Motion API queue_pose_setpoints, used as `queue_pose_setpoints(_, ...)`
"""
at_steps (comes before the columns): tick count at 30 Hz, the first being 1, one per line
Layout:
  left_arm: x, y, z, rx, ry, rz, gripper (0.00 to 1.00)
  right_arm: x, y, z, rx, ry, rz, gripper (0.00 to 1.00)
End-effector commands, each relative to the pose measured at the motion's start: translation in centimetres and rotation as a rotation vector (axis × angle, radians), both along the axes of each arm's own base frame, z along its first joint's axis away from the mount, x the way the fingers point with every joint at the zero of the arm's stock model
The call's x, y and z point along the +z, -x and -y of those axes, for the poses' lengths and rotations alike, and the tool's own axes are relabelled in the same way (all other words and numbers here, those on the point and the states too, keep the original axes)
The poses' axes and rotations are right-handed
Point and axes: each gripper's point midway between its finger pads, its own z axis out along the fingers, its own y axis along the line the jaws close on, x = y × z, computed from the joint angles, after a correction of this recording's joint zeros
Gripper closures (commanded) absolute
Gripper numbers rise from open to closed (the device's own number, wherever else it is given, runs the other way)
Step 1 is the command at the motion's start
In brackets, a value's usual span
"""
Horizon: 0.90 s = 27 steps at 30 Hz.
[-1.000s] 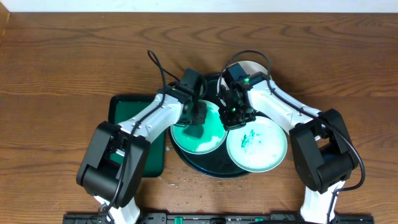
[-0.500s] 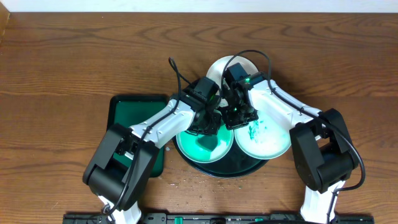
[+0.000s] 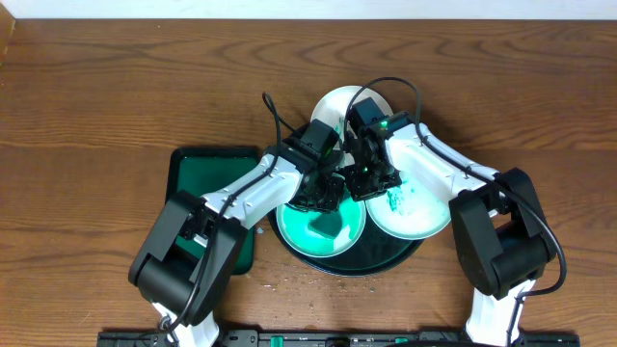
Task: Clean dirty plates on tray and stack at the side
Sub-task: 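Scrub the left plate with the sponge in the left gripper, then return the sponge with the left gripper to the green tray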
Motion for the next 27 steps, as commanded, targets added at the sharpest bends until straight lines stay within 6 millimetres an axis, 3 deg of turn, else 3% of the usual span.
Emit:
queue_pose_setpoints(1, 0.6, 0.2, -1.4, 0.038, -0.068, 0.04, 0.93, -0.2, 0.5, -0.2, 0.015, -0.014, -0.019, 0.99)
queue_pose_setpoints(7, 5.2, -2.3, -6.3, 0.216, -0.223, 0.229, 0.93, -0.2, 0.2, -0.3, 0.015, -0.019, -0.01, 0.99)
queue_pose_setpoints(13, 8.5, -3.0, -10.6, 0.358, -0.276, 0.291, 0.93, -0.2, -0.6, -0.7, 0.005, -0.036, 0.022, 0.99)
queue_pose_setpoints(18, 9.4, -3.1, -14.3, 0.494, -0.322, 0.276, 0.93, -0.2, -1.6, -1.3, -0.033, -0.056, 0.054, 0.99)
queue_pose_setpoints(26, 8.5, -2.2, -19.7, 0.644, -0.411, 0.169, 0.93, 0.1, -3.2, -2.2, -0.032, -0.094, 0.121, 0.99)
queue_pose_setpoints(27, 8.5, -2.1, -20.2, 0.656, -0.418, 0.159, 0.93, 0.1, -3.2, -2.2, -0.035, -0.094, 0.122, 0.91)
